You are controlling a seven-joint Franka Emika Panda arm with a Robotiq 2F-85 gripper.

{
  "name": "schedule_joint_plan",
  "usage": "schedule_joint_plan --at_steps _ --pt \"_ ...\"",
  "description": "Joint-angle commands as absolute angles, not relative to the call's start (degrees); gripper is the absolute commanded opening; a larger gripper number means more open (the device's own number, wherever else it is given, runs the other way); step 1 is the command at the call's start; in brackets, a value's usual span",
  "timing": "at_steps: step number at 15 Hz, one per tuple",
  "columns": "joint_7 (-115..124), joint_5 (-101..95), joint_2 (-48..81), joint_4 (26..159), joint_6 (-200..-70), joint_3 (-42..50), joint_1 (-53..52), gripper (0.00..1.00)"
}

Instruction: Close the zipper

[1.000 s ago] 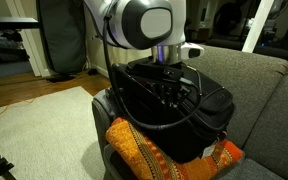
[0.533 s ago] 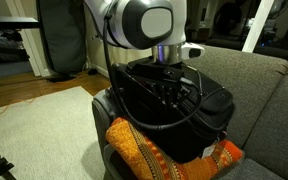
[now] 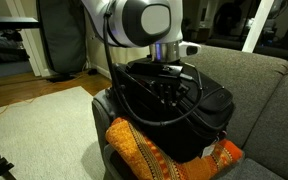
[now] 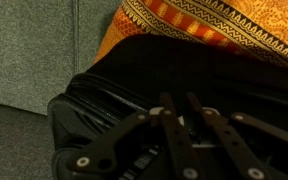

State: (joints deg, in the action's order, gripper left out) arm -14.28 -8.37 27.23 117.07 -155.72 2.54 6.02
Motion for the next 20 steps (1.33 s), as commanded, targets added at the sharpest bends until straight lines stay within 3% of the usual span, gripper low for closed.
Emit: schedule_joint_plan --at_steps 1,20 --pt "-11.3 -10.6 24.5 118.6 -153.7 3.3 2.9 0.07" --pt "-4.0 -18.8 21.0 119.1 -146.9 3.0 -5.9 0.07"
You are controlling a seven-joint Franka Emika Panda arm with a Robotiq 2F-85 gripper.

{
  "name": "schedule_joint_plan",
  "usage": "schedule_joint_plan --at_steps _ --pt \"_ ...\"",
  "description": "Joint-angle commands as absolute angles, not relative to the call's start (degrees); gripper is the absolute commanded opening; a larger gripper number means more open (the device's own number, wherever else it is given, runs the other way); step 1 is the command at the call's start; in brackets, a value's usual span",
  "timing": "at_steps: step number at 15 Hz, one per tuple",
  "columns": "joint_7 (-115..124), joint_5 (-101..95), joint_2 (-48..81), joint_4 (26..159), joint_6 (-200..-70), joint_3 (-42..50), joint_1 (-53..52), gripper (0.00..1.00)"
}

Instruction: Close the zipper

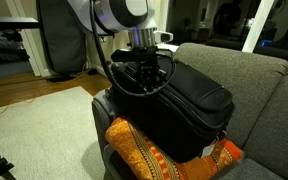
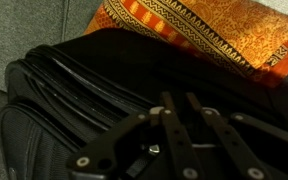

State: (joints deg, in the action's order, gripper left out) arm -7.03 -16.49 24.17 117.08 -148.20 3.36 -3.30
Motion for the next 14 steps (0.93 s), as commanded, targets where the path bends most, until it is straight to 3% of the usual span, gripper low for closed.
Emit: schedule_joint_plan --at_steps 1,8,9,11,14 --pt "-3.5 -19.2 21.0 119.0 -146.6 2.9 -6.3 0.07" --pt "-0.1 -23.2 20.5 118.7 -145.4 2.1 -11.0 0.07" --pt "0.5 -23.7 20.6 118.5 -145.1 2.2 -11.4 0.42" --pt "0.9 -24.1 20.8 118.4 -144.8 2.1 -11.5 0.48" --pt "1.4 -24.2 21.1 118.1 -144.2 2.4 -11.3 0.68"
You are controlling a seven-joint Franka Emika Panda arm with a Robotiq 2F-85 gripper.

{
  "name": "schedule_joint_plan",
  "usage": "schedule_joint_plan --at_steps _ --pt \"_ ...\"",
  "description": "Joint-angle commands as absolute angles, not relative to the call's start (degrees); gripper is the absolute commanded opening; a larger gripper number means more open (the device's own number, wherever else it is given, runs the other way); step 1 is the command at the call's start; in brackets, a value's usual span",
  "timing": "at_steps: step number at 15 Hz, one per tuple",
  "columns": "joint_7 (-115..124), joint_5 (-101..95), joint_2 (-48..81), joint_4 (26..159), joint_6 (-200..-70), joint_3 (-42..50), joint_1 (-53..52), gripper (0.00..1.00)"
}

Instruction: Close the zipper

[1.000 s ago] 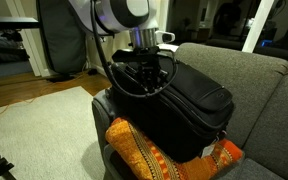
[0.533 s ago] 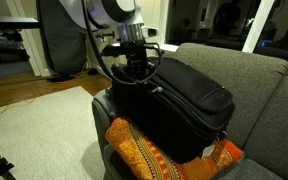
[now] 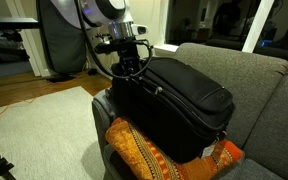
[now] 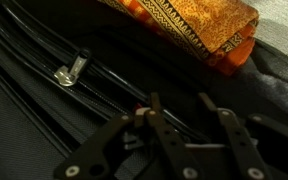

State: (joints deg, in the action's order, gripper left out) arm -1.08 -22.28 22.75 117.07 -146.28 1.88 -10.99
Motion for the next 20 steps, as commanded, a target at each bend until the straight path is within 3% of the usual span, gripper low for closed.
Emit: schedule_joint_plan --at_steps 1,5,20 --pt "1.4 -24.1 21.2 118.1 -144.0 2.5 -11.1 0.73" --pt "1.7 -23.6 21.2 117.7 -143.2 3.4 -10.1 0.98" --pt "4.0 -16.9 22.5 117.4 -144.3 4.4 -4.7 1.0"
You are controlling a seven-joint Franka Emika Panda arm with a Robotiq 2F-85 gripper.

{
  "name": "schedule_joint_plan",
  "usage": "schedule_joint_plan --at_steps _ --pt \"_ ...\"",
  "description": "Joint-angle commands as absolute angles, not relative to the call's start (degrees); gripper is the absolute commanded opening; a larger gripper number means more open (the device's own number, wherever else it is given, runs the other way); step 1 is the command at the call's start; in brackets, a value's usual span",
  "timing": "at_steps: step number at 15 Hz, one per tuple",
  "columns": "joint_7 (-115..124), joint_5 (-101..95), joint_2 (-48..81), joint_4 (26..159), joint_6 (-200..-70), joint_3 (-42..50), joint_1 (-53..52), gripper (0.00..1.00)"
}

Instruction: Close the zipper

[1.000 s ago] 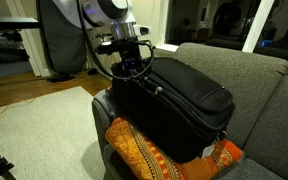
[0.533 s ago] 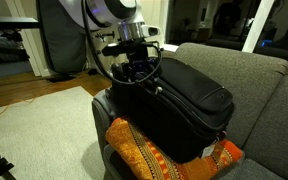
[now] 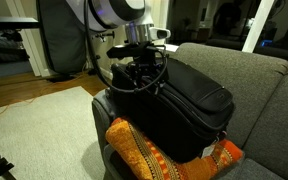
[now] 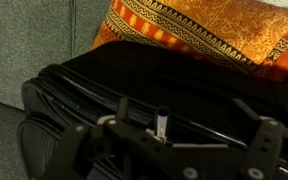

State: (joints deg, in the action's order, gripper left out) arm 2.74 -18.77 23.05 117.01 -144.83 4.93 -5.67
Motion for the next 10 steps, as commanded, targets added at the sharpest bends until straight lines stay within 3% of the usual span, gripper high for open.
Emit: schedule_joint_plan --at_steps 1,4,6,8,9,10 --pt "4.0 -16.1 22.6 117.4 -144.5 4.2 -4.4 1.0" --pt "3.8 -14.2 22.8 117.5 -145.3 4.1 -4.0 1.0" --pt "3.7 -13.3 23.0 117.6 -145.9 4.1 -3.8 0.83" --pt "3.6 -13.0 23.1 117.7 -146.7 4.2 -3.8 0.81" --pt "3.6 -12.9 23.2 117.7 -147.0 4.3 -3.7 0.86" --pt "3.5 -12.8 23.2 117.7 -147.4 4.3 -3.5 0.82"
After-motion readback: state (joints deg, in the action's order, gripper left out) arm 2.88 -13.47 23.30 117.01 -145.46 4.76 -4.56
